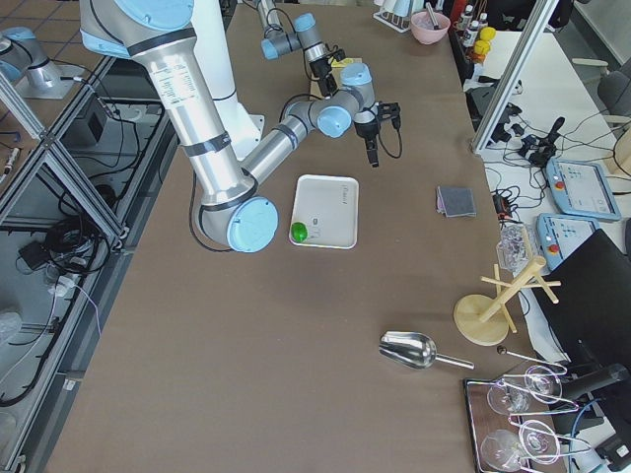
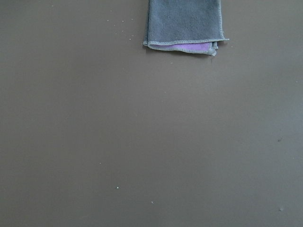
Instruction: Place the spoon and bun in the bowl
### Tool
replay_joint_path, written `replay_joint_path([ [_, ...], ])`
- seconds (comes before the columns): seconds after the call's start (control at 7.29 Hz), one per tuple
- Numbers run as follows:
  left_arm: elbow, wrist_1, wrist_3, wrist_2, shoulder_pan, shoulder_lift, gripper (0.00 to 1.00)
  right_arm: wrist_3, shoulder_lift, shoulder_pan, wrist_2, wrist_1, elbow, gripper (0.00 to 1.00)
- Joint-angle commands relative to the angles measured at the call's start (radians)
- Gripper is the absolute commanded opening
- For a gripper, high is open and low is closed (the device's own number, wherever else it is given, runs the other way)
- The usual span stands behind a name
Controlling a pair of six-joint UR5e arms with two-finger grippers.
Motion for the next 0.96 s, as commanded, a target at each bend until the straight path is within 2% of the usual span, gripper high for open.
replay_joint_path([
  [0.0, -0.054, 0.103, 0.249, -0.248, -0.187, 0.131, 0.98, -0.199, -0.068, 0.081, 0.039, -0.005, -0.004, 1.0],
  [0.14, -0.056, 0.143, 0.37, -0.358, -0.297, 0.176, 0.98, -0.34, -0.115, 0.146, 0.09, -0.011, -0.007, 1.0],
  [0.41, -0.057, 0.142, 0.626, -0.483, -0.46, 0.335, 0.98, -0.682, -0.254, 0.32, 0.215, -0.005, -0.009, 1.0],
  [0.55, -0.043, 0.148, 0.791, -0.564, -0.589, 0.394, 0.98, -0.827, -0.316, 0.402, 0.278, -0.006, -0.009, 1.0],
  [0.69, -0.01, 0.177, 0.946, -0.645, -0.713, 0.423, 0.98, -0.906, -0.403, 0.474, 0.32, 0.005, -0.004, 1.0],
  [0.82, 0.031, 0.23, 1.112, -0.676, -0.813, 0.44, 0.98, -1.044, -0.472, 0.552, 0.334, 0.014, -0.01, 1.0],
])
